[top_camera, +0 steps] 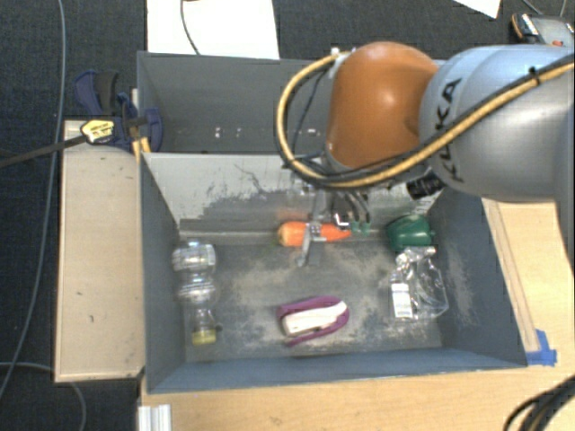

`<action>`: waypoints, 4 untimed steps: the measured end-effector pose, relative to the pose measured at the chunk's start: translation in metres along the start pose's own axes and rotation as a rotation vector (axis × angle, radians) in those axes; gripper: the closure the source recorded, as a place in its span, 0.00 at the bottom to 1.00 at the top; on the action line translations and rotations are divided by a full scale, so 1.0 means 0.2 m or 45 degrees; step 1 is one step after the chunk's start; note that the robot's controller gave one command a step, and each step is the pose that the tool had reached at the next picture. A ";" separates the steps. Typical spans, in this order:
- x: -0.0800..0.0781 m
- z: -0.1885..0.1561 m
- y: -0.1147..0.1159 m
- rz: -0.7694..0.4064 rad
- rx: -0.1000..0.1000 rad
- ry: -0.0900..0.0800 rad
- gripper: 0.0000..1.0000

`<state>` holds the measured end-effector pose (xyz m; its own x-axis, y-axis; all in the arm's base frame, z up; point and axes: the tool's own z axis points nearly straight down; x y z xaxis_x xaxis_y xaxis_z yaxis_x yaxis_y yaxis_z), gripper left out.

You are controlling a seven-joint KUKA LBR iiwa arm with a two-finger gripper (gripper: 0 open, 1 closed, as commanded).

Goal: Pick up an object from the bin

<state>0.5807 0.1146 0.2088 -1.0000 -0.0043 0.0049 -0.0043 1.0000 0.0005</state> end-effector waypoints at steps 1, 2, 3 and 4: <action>-0.01 -0.03 0.00 0.006 -0.001 -0.010 0.00; 0.23 0.47 -0.19 -0.414 0.000 -0.010 0.00; 0.40 0.24 -0.21 -0.452 0.001 -0.023 0.00; 0.44 0.55 -0.15 -0.619 0.000 -0.004 0.00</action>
Offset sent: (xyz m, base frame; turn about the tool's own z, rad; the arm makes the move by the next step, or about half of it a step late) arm -0.0680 -0.0545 -0.1388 -0.4692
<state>0.4925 0.0845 0.0997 -0.8820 -0.4713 0.0008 -0.4713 0.8820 0.0019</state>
